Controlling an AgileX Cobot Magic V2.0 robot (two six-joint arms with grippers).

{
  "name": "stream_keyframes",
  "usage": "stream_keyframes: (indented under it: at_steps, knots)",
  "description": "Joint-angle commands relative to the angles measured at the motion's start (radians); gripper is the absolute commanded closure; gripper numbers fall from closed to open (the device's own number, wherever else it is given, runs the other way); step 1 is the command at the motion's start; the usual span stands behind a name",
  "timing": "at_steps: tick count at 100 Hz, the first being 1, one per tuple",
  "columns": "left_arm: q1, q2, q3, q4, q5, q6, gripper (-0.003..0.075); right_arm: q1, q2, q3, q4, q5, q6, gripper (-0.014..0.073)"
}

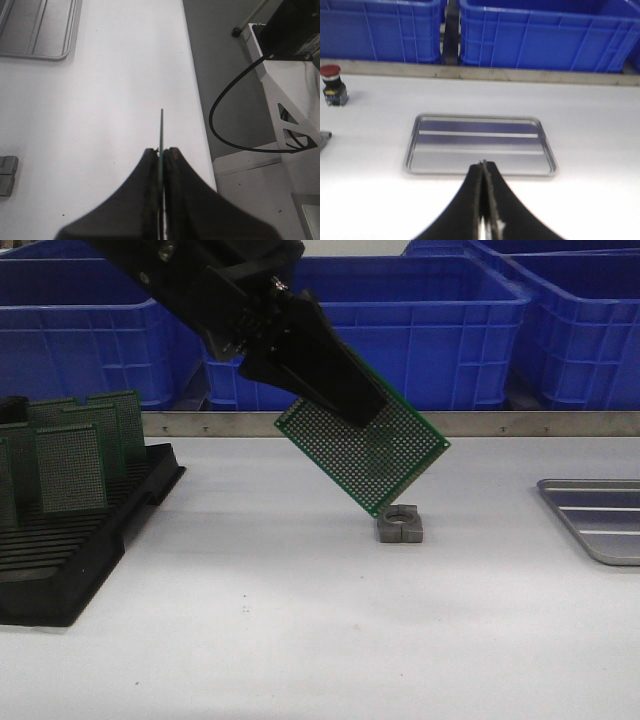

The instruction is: Place circuit board on tray

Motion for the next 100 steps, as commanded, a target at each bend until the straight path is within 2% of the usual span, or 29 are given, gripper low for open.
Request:
stream_keyframes:
  at_steps: [1, 19, 32, 41, 46, 51, 58, 64, 81, 93, 94, 98, 99, 100]
  knots:
    - [-0.009, -0.046, -0.026, -0.074, 0.066, -0.006, 0.0741, -0.003, 0.107, -0.106, 0.002, 0.054, -0.002, 0.0652]
    - [-0.009, -0.046, -0.026, -0.074, 0.066, -0.006, 0.0741, -0.003, 0.325, -0.227, 0.059, 0.162, -0.002, 0.0652]
    - [-0.009, -0.046, -0.026, -0.074, 0.066, -0.006, 0.0741, -0.003, 0.473, -0.293, 0.194, 0.184, -0.016, 0.0636]
    - [-0.009, -0.046, -0.026, -0.074, 0.066, -0.006, 0.0741, -0.003, 0.569, -0.325, 0.334, 0.182, -0.105, 0.0538]
    - [-0.009, -0.046, -0.026, -0.074, 0.066, -0.006, 0.0741, -0.003, 0.616, -0.339, 0.427, 0.179, -0.18, 0.0444]
    - [-0.009, -0.046, -0.026, -0.074, 0.066, -0.006, 0.0741, -0.003, 0.656, -0.351, 0.528, 0.177, -0.269, 0.0304]
    - [-0.009, -0.046, -0.026, -0.074, 0.066, -0.006, 0.0741, -0.003, 0.713, -0.361, 0.675, 0.178, -0.416, 0.0136]
    - [-0.009, -0.046, -0.026, -0.074, 0.066, -0.006, 0.0741, -0.003, 0.771, -0.371, 0.797, 0.189, -0.598, 0.0046]
    - [-0.009, -0.046, -0.026, -0.074, 0.066, -0.006, 0.0741, 0.005, 0.894, -0.38, 1.127, 0.269, -1.114, 0.0057]
    - [-0.009, -0.046, -0.026, -0.074, 0.066, -0.006, 0.0741, 0.048, 0.967, -0.38, 1.274, 0.328, -1.539, 0.0058]
    - [-0.009, -0.046, -0.026, -0.074, 0.066, -0.006, 0.0741, 0.052, 0.975, -0.38, 1.285, 0.328, -1.539, 0.0058]
    - [-0.009, -0.046, -0.026, -0.074, 0.066, -0.006, 0.0741, 0.075, 1.0, -0.38, 1.311, 0.335, -1.701, 0.0058]
    - [-0.009, -0.046, -0.026, -0.074, 0.066, -0.006, 0.0741, 0.08, 1.004, -0.38, 1.322, 0.336, -1.701, 0.0058]
    - [-0.009, -0.046, -0.026, -0.074, 0.066, -0.006, 0.0741, 0.089, 1.008, -0.38, 1.327, 0.335, -1.764, 0.0058]
